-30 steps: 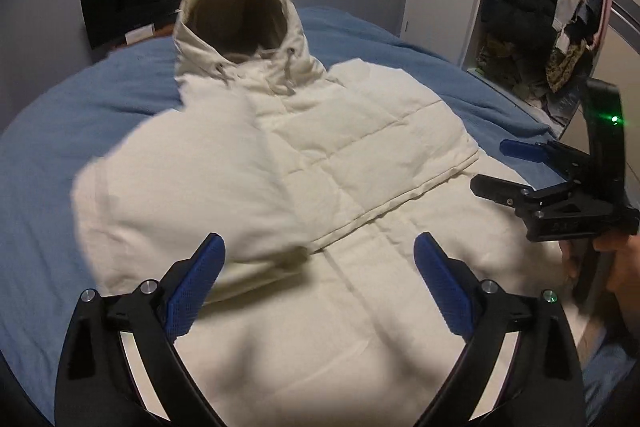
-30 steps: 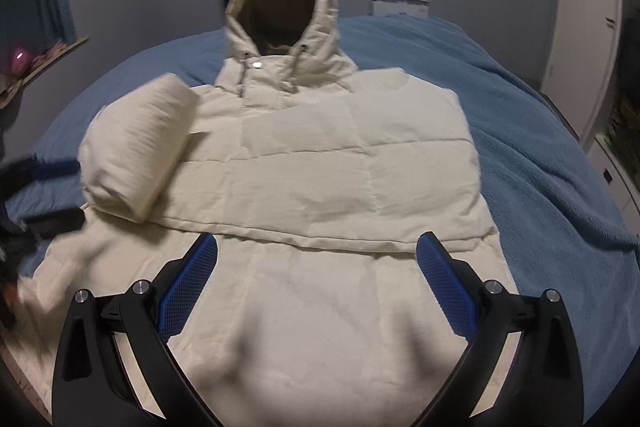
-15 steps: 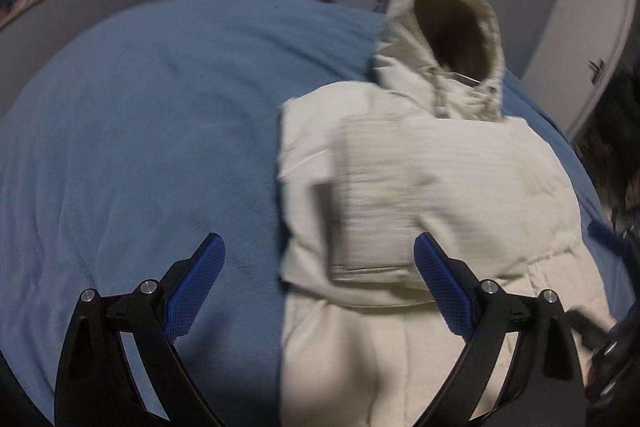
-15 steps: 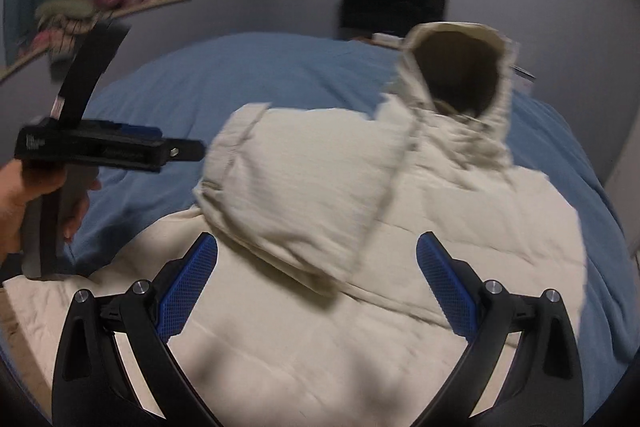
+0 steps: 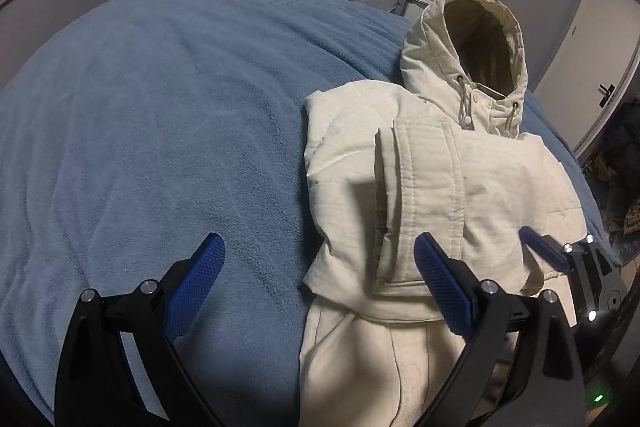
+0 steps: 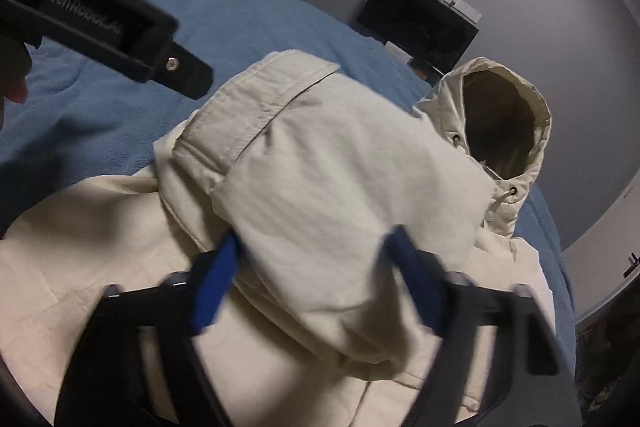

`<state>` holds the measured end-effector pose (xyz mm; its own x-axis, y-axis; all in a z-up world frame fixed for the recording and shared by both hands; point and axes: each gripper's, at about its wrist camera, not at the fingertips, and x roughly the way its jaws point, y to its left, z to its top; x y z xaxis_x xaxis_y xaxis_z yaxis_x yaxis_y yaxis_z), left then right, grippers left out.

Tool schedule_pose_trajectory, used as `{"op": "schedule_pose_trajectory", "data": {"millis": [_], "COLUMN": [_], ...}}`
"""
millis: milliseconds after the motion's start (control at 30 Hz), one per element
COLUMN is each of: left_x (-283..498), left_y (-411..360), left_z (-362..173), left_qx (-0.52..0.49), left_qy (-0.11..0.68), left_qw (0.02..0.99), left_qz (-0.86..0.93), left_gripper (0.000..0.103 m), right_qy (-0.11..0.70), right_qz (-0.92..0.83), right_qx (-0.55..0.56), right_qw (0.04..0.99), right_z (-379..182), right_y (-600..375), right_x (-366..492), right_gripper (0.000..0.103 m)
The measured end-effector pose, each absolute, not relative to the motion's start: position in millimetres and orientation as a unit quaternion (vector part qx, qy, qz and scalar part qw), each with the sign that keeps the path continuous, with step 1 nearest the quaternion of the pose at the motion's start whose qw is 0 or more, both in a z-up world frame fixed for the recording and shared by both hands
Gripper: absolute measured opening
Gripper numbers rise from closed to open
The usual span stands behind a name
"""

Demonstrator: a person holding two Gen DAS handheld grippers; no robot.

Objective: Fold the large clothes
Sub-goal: 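Grasp the second folded sleeve's cuff with the right tool, then fold the cuff back toward the hem with the right tool, release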

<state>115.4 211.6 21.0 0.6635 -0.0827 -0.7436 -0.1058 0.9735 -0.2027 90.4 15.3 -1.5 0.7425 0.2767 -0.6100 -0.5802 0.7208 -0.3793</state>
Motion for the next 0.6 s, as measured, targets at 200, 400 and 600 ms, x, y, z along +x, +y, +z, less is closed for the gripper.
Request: {"op": "schedule_pose_trajectory", "data": {"millis": [200, 400, 600], "left_x": [114, 112, 114], "left_y": [208, 202, 193], "left_z": [23, 22, 16], "left_qx": [-0.116, -0.107, -0.083], "left_qy": [0.409, 0.411, 0.425], "left_qw": [0.905, 0.905, 0.901], "left_qz": [0.004, 0.003, 0.002], "left_gripper": [0.092, 0.092, 0.092], "right_qy": [0.277, 0.294, 0.297], "right_qz": [0.205, 0.186, 0.154], "right_qx": [-0.205, -0.111, -0.064], "right_qw": [0.916, 0.931, 0.940], "right_z": [19, 36, 46], "right_y": [-31, -88, -140], "right_x": [101, 100, 94], "right_gripper": [0.039, 0.038, 0.038]}}
